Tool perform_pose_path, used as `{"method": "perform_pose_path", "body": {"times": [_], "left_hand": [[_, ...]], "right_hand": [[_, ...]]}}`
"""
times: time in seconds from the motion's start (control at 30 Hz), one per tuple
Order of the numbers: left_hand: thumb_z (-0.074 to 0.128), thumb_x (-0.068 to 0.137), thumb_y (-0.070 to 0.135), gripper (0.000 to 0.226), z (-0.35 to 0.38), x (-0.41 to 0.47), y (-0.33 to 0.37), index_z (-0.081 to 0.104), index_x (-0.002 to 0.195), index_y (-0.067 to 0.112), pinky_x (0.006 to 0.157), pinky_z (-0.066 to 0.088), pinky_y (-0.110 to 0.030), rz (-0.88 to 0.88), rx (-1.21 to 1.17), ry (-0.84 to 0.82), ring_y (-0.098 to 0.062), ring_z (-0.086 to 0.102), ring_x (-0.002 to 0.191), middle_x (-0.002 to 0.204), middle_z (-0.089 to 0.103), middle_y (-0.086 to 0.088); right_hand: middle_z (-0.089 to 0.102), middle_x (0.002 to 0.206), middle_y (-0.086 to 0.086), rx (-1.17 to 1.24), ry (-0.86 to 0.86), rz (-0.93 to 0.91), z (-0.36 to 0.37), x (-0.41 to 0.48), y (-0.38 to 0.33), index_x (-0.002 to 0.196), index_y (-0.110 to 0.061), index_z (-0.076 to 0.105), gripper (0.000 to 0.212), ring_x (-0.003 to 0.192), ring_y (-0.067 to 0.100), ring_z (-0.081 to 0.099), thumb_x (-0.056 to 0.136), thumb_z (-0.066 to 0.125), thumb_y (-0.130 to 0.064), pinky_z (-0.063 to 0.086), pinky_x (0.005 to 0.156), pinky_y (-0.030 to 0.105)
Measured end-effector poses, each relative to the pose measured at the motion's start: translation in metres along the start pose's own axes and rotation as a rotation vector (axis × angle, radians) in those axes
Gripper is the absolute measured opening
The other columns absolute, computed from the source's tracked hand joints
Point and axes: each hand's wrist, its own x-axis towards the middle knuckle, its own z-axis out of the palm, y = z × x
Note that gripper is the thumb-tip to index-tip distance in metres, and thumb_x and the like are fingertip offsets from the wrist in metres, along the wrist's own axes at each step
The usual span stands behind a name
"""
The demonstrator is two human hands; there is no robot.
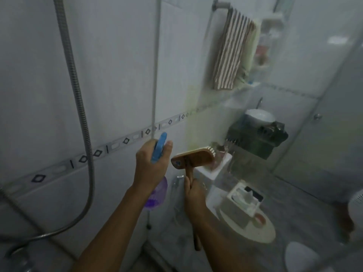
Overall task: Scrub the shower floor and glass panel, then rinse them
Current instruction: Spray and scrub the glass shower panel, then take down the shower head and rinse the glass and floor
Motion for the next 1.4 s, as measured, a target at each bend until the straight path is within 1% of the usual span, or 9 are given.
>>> {"method": "perform_pose_path", "body": {"times": [0.1,0.23,0.33,0.53,0.73,0.9,1.07,1.23,1.4], "left_hand": [[0.06,0.096,0.022,0.026,-0.001,-0.035,-0.022,0.049,0.076,0.009,0.053,0.039,-0.029,-0.068,0.051,-0.019,-0.02,0.046,0.056,0.066,0.046,-0.007],[0.059,0.097,0.012,0.016,-0.014,-0.119,-0.059,0.049,0.084,0.01,0.061,0.041,-0.028,-0.229,0.16,0.009,-0.018,0.048,0.064,0.074,0.047,-0.006],[0.059,0.096,0.007,0.012,-0.032,-0.196,-0.086,0.051,0.088,0.006,0.065,0.041,-0.02,-0.372,0.256,0.081,-0.016,0.049,0.068,0.08,0.05,-0.009],[0.056,0.099,0.013,0.02,-0.077,-0.373,-0.132,0.042,0.086,0.017,0.065,0.035,-0.018,-0.647,0.458,0.137,-0.013,0.042,0.067,0.08,0.041,0.0],[0.052,0.097,0.035,0.016,-0.106,-0.573,-0.192,0.051,0.097,0.019,0.071,0.047,-0.038,-0.957,0.545,0.265,-0.023,0.052,0.079,0.088,0.045,0.005],[0.056,0.098,0.028,0.009,-0.112,-0.717,-0.27,0.05,0.101,0.023,0.072,0.051,-0.047,-1.088,0.569,0.284,-0.025,0.053,0.081,0.088,0.048,0.001],[0.057,0.097,0.036,0.032,-0.098,-0.822,-0.355,0.055,0.111,0.008,0.078,0.05,-0.04,-1.117,0.566,0.223,-0.025,0.055,0.088,0.095,0.053,-0.003],[0.062,0.096,0.037,0.036,-0.082,-0.919,-0.454,0.053,0.116,0.008,0.076,0.051,-0.042,-1.149,0.558,0.224,-0.025,0.056,0.087,0.096,0.056,-0.008],[0.066,0.095,0.034,0.036,-0.069,-0.952,-0.516,0.055,0.112,0.005,0.071,0.047,-0.032,-1.102,0.517,0.241,-0.02,0.054,0.082,0.092,0.054,-0.003]], "right_hand": [[0.061,0.084,-0.003,-0.017,-0.027,0.037,0.014,0.005,0.026,0.095,-0.019,0.057,0.04,0.076,0.013,0.061,0.1,0.035,-0.052,0.052,0.068,0.028],[0.053,0.065,0.003,-0.093,-0.159,0.045,0.038,-0.016,0.085,0.076,-0.013,0.054,0.044,0.056,0.014,0.052,0.104,0.034,-0.041,0.039,0.048,0.02],[0.048,0.058,0.002,-0.131,-0.308,0.057,0.061,-0.05,0.137,0.068,-0.015,0.05,0.05,0.05,0.015,0.048,0.104,0.03,-0.045,0.039,0.047,0.032],[0.061,0.073,0.005,-0.384,-0.664,0.107,0.107,-0.143,0.244,0.096,-0.011,0.063,0.051,0.067,0.022,0.06,0.104,0.023,-0.042,0.048,0.058,0.034],[0.061,0.088,0.008,-0.639,-0.967,0.213,0.166,-0.239,0.366,0.096,-0.006,0.06,0.043,0.077,0.023,0.056,0.104,0.029,-0.035,0.04,0.066,0.029],[0.06,0.087,0.004,-0.753,-1.016,0.237,0.228,-0.306,0.495,0.105,-0.006,0.055,0.033,0.08,0.024,0.061,0.102,0.039,-0.035,0.048,0.068,0.031],[0.052,0.089,0.005,-0.786,-1.055,0.185,0.291,-0.355,0.629,0.106,-0.002,0.049,0.022,0.079,0.022,0.058,0.101,0.048,-0.023,0.034,0.05,0.017],[0.057,0.103,0.013,-0.808,-1.031,0.225,0.352,-0.397,0.77,0.11,-0.003,0.048,0.021,0.094,0.028,0.059,0.095,0.047,-0.018,0.053,0.084,0.045],[0.052,0.114,0.021,-0.824,-0.986,0.099,0.394,-0.41,0.836,0.124,0.004,0.044,0.028,0.1,0.036,0.055,0.097,0.039,-0.003,0.047,0.085,0.042]]}}
